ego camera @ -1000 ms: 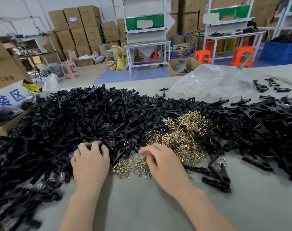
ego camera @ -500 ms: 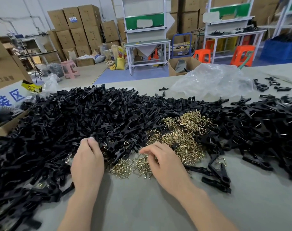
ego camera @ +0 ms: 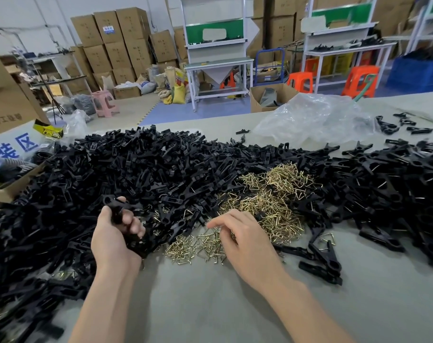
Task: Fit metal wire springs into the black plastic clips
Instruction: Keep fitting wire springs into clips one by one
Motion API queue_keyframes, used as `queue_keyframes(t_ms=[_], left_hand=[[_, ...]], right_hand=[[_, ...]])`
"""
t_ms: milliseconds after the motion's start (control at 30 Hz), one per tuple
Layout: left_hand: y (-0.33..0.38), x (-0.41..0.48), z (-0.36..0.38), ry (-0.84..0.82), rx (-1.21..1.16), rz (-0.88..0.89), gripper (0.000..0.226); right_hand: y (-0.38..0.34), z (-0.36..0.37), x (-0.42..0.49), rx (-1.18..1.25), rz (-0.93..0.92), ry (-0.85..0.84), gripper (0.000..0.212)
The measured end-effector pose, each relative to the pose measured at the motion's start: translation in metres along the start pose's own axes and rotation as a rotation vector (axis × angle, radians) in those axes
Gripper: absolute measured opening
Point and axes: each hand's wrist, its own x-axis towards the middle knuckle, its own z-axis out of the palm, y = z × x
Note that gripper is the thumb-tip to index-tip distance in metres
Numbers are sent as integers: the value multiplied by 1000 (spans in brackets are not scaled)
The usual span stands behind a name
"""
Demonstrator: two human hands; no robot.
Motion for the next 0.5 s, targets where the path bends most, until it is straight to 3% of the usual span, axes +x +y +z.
queue_keyframes(t_ms=[167, 367, 500], left_hand=[[-4, 3, -1, 64, 135, 75, 19], [-10, 1, 0, 35, 421, 198, 34], [-9, -3, 3, -3, 319, 201, 42]], right_hand=[[0, 0, -1, 10, -5, 10, 28], [0, 1, -1, 10, -3, 16, 28], [1, 2, -1, 10, -11, 22, 28]])
